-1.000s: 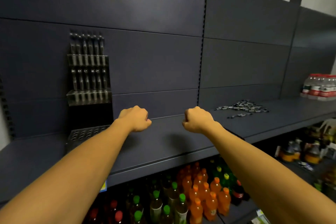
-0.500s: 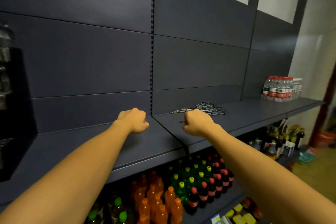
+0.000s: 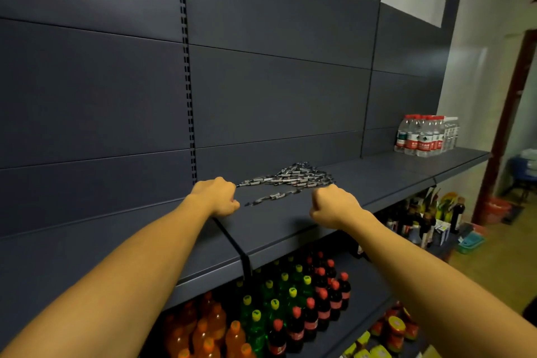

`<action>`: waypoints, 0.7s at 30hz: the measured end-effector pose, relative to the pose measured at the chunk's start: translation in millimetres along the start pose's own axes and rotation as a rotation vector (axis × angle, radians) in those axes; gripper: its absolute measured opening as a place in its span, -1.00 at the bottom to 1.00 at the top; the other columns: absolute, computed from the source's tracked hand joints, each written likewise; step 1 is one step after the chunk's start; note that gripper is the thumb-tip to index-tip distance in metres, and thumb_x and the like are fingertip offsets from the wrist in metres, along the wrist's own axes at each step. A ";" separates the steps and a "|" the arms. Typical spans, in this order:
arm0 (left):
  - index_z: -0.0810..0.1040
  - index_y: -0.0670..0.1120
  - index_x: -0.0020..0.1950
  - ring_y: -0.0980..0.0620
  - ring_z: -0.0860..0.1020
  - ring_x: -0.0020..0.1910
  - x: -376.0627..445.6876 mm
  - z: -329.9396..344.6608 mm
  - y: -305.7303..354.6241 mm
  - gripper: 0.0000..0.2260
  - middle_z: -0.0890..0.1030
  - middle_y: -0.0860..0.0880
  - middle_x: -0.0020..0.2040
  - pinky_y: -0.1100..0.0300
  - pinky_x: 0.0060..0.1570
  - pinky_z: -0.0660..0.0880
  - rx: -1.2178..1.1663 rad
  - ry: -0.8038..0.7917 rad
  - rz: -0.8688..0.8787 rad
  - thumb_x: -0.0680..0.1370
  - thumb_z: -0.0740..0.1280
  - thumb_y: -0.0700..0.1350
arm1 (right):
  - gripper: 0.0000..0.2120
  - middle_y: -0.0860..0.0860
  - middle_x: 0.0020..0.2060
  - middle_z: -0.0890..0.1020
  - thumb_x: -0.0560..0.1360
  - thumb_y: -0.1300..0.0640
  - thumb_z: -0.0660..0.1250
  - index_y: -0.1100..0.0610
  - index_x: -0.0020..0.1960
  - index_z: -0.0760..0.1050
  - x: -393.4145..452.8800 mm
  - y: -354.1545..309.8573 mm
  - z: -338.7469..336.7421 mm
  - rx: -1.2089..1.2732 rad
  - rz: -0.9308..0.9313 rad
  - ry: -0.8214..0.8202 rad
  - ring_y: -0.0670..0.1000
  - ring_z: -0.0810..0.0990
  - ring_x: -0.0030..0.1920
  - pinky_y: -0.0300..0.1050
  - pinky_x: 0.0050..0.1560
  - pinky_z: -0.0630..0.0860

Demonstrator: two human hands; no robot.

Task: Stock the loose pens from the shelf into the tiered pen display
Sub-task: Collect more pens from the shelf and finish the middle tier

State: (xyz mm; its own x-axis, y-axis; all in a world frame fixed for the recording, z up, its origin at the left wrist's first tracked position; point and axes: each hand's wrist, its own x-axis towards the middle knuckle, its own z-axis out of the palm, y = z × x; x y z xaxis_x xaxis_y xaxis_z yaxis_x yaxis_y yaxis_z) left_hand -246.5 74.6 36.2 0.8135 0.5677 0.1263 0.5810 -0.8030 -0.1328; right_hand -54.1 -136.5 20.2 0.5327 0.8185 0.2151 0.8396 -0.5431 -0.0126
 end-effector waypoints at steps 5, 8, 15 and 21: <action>0.51 -0.07 -0.08 -0.05 0.46 -0.24 60.2 7.1 27.8 -0.82 0.58 -0.06 -0.12 0.11 -0.25 0.41 -0.022 0.004 0.005 0.60 0.23 0.01 | -0.82 0.07 -0.29 0.40 0.50 0.14 0.29 0.13 -0.20 0.31 40.0 51.9 13.4 -0.012 0.022 -0.011 0.08 0.35 -0.34 -0.07 -0.35 0.31; 0.54 -0.08 -0.06 -0.06 0.48 -0.23 104.1 13.1 44.1 -0.81 0.61 -0.07 -0.10 0.10 -0.22 0.43 -0.036 0.019 -0.006 0.59 0.22 0.00 | -0.87 0.09 -0.22 0.47 0.51 0.12 0.30 0.17 -0.14 0.40 71.1 84.1 20.8 -0.028 0.027 -0.021 0.10 0.44 -0.29 -0.06 -0.32 0.39; 0.50 -0.11 0.04 -0.07 0.51 -0.08 201.7 23.2 89.6 -0.74 0.55 -0.07 0.04 -0.01 -0.02 0.55 -0.065 0.001 0.022 0.61 0.24 0.08 | -0.87 0.12 -0.18 0.51 0.50 0.14 0.30 0.21 -0.04 0.48 134.5 166.1 28.2 -0.033 0.025 -0.035 0.16 0.51 -0.23 -0.03 -0.30 0.43; 0.38 -0.11 0.36 -0.11 0.42 0.23 260.1 35.1 132.9 -0.44 0.41 -0.09 0.28 -0.08 0.18 0.51 -0.071 -0.036 0.085 0.53 0.32 0.24 | -0.87 0.17 -0.13 0.58 0.47 0.16 0.32 0.21 -0.03 0.50 173.5 216.1 33.9 0.025 0.025 -0.029 0.17 0.57 -0.19 0.07 -0.21 0.57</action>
State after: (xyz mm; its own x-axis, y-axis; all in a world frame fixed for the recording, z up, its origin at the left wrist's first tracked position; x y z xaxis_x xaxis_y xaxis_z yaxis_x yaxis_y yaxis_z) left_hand 43.2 121.9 17.0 0.8607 0.5024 0.0822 0.5079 -0.8584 -0.0717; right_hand 223.4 -105.5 21.7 0.5562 0.8100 0.1861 0.8281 -0.5589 -0.0423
